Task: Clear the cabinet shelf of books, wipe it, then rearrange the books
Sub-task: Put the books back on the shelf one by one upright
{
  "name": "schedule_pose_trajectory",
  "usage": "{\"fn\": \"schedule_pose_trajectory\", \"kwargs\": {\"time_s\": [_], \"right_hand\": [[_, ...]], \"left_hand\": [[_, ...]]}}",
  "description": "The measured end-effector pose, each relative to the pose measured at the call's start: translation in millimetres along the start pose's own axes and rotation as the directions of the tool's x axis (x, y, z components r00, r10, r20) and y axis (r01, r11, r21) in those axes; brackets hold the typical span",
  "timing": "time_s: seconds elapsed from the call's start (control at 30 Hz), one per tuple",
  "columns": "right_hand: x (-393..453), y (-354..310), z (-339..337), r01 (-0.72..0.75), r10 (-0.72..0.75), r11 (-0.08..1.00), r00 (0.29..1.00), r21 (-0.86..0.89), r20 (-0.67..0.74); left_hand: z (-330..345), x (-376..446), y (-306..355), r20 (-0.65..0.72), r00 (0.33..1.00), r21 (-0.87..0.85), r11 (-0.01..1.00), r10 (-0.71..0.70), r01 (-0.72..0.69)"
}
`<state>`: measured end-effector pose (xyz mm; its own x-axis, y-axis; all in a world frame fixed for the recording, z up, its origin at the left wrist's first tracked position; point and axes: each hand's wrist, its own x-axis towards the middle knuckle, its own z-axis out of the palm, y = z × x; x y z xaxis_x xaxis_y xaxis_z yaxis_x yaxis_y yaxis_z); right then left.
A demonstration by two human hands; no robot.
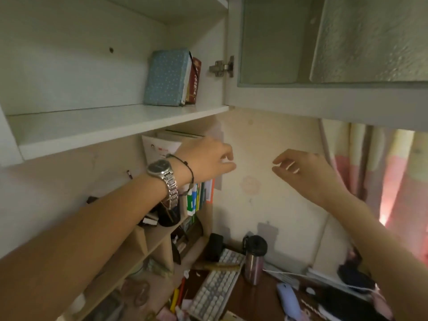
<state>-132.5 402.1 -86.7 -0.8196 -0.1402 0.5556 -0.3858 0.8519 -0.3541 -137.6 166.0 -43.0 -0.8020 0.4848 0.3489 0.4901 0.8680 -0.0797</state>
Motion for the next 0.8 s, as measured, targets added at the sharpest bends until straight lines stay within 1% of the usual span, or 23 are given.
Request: {"fn": "schedule_pose_trajectory", "kwargs": {"time_s": [0.1,0.2,0.27,0.33,0.4,0.5,0.57,0.67,0.73,0.8], "right_hand": [[-52.2,22.6,1.7,-0.075,0.075,0.997,0.996,0.014,0.054],[-108.2,49.4,5.3,-0.186,0.182,0.982,0.978,0.034,0.099],[-145.4,65.1,7.2,-0.273,0.268,0.962,0.956,0.026,0.121],[-180.3,80.1,8.2,-0.367,0.362,0.930,0.923,0.019,0.129],[-213.3,92.9,7.2,-0.452,0.449,0.892,0.886,0.001,0.116],[-262.2,106.9,3.9,-0.559,0.557,0.829,0.825,-0.009,0.093],[-294.0,114.3,3.8,-0.642,0.641,0.767,0.765,-0.006,0.063],[-341.3,120.5,7.9,-0.719,0.721,0.691,0.693,0.074,0.007],[-375.1,122.3,14.6,-0.760,0.768,0.637,0.639,0.130,-0.031],[-408.9,124.9,26.8,-0.799,0.808,0.587,0.588,0.129,-0.034]], "left_hand": [[38.9,-14.5,28.0,0.054,0.998,-0.117,0.993,0.032,-0.026],[83.8,-24.8,49.3,0.123,0.992,-0.287,0.958,0.034,0.003],[114.9,-30.4,65.2,0.152,0.987,-0.376,0.927,0.045,0.015],[142.8,-37.0,84.7,0.177,0.982,-0.427,0.904,0.065,0.017],[168.1,-44.6,105.5,0.208,0.973,-0.516,0.856,0.096,0.026],[199.5,-59.3,139.5,0.249,0.958,-0.578,0.816,0.139,0.032],[217.8,-71.7,164.0,0.263,0.952,-0.619,0.784,0.158,0.040],[246.7,-92.1,199.4,0.300,0.936,-0.678,0.731,0.186,0.072],[262.9,-106.1,220.9,0.343,0.919,-0.692,0.714,0.193,0.108],[276.5,-120.6,240.8,0.373,0.902,-0.717,0.685,0.217,0.132]]}}
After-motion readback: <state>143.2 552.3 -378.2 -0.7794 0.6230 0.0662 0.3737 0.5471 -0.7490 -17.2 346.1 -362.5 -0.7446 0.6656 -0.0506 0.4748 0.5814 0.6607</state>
